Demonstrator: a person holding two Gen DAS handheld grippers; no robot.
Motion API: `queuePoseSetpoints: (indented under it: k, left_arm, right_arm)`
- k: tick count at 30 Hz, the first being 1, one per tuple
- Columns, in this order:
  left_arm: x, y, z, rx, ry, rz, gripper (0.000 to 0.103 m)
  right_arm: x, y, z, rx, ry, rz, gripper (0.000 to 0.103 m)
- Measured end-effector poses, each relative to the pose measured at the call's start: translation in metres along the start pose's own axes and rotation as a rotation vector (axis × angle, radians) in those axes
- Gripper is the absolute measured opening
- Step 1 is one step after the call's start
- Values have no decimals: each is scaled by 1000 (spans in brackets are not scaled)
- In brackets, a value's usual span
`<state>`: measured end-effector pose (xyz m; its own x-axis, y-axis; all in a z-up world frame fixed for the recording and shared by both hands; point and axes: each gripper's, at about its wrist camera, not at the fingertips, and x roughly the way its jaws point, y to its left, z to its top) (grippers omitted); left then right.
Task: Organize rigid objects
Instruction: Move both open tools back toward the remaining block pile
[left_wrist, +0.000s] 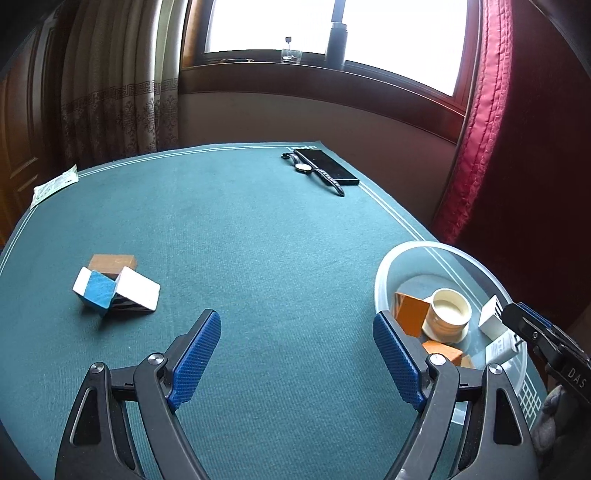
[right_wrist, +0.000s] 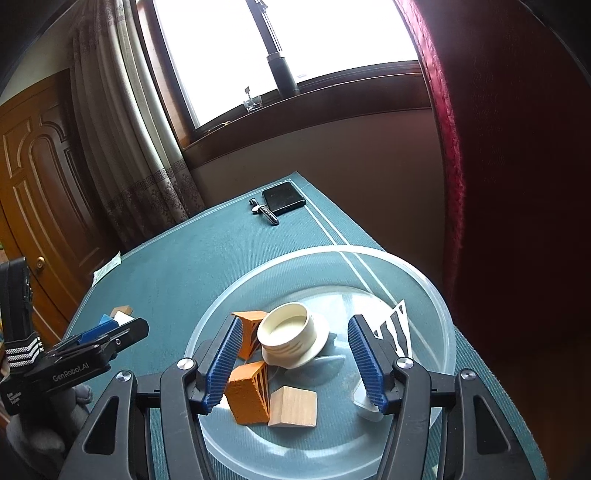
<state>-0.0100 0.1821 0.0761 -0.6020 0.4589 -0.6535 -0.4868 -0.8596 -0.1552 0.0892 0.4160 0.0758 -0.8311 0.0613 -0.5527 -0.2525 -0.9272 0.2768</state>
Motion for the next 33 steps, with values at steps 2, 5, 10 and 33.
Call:
queuePoseSetpoints:
  k: [2,5,10,33]
  left_arm:
    - [-2,11,-1,-16,0,20,85]
    - [-8,28,-3,-32,-6,54,85]
    - [-17,65,-8,-73,-10,122,85]
    - [-37,161,-32,-145,10,295,85]
  right_arm:
    - [1,7,-2,-26,4,1,63]
    - [2,18,-4,-68,15,11,63]
    - [5,42,-8,-145,37,46,63]
    - [65,178,-6,-525,212,285,63]
